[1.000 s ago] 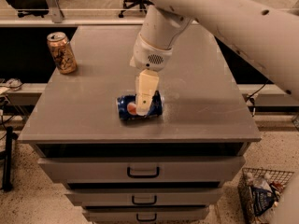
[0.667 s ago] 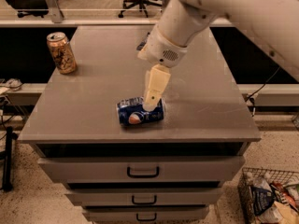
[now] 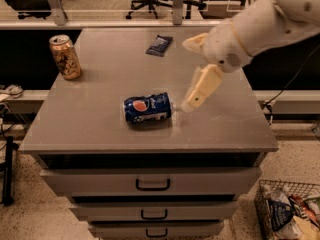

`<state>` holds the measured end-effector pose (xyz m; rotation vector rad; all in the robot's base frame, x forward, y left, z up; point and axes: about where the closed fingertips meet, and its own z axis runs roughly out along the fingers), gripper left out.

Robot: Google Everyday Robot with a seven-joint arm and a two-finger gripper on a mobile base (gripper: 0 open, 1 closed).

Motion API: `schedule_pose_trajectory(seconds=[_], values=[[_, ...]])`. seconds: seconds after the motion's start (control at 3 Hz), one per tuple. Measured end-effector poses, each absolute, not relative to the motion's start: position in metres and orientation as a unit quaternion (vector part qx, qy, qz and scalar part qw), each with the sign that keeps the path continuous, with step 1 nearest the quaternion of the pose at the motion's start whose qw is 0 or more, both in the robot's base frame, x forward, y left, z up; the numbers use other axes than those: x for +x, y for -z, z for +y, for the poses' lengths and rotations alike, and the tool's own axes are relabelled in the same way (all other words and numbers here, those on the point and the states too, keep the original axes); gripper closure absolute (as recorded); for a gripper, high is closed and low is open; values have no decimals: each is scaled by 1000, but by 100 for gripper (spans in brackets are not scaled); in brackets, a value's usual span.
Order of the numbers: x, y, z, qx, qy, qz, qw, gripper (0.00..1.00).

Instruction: Knock pepsi can over

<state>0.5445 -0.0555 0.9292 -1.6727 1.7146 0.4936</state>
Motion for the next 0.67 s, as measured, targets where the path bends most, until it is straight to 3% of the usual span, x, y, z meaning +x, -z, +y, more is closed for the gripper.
schedule_pose_trajectory(seconds=[0.33,0.67], values=[[545,-956,-98,-597,-199,659,413,0],[540,-967,-115,-576,-206,659,437,0]])
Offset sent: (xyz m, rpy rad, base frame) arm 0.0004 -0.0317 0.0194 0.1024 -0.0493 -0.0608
